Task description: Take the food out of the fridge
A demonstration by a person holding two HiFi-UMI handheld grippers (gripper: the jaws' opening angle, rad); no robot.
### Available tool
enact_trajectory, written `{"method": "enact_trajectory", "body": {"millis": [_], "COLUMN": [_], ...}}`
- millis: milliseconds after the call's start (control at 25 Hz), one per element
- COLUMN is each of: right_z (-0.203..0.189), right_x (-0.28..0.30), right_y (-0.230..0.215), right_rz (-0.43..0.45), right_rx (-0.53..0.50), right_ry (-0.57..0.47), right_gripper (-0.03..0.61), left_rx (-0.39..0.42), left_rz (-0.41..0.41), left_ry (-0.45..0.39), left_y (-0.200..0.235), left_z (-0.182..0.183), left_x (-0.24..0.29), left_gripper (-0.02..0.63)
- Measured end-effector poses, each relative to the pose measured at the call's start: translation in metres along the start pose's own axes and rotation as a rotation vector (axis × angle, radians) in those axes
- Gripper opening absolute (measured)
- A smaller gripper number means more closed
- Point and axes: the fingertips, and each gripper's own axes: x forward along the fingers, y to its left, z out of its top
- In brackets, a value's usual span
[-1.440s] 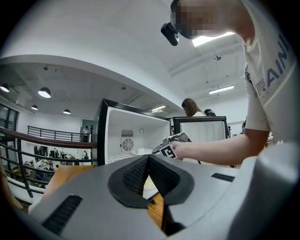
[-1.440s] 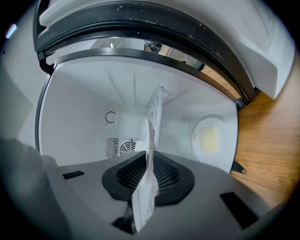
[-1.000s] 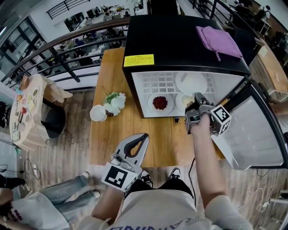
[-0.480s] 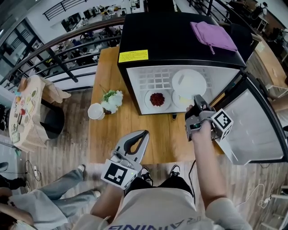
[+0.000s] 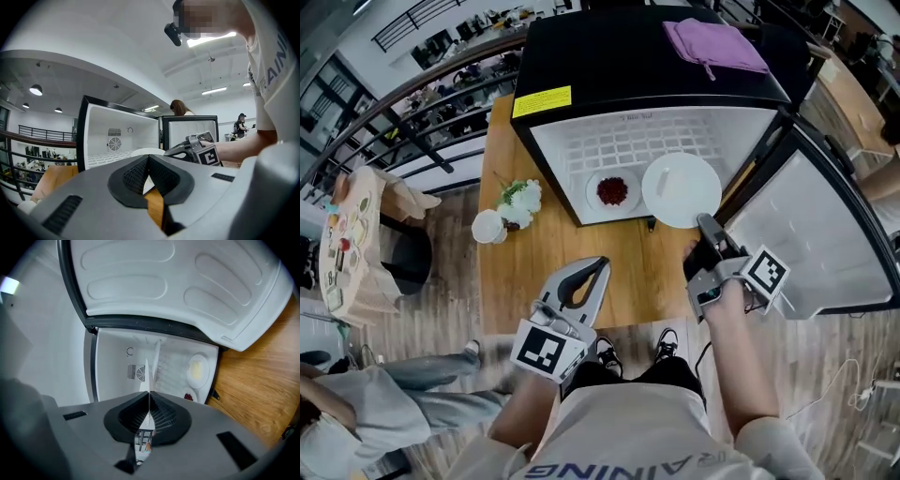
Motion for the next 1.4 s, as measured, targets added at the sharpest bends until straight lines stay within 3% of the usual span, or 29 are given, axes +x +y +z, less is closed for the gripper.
{"method": "enact_trajectory", "body": {"millis": [280, 640, 1120, 1400], "right_z": [0.003, -0.011, -0.022, -0.017], "right_x": [-0.049, -0.098, -0.124, -0.129], "right_y": [-0.030, -0.084, -0.197, -0.235], "right_rz": [0.011, -0.002, -0.133, -0.214], "right_rx": [-0.024, -0.011, 0.053, 0.067], "right_ry": [0.027, 0.072, 0.068, 0.034], "right_gripper": [0.026, 0.028, 0.028, 0.028], "left_rx": [0.013, -0.028, -0.019, -0.031], "left_rz": [-0.089, -0.178, -0.225, -0.233], "left_ry": [0.002, 0.040, 0.109, 0.145], "left_y": [-0.036, -0.076, -0.094, -0.097], "left_z": [-0.010, -0.040, -0.105, -0.127], "left_x": [0.025, 0.053, 0.056, 0.054], "left_gripper": [0.006, 0.006, 0.006, 0.006]}}
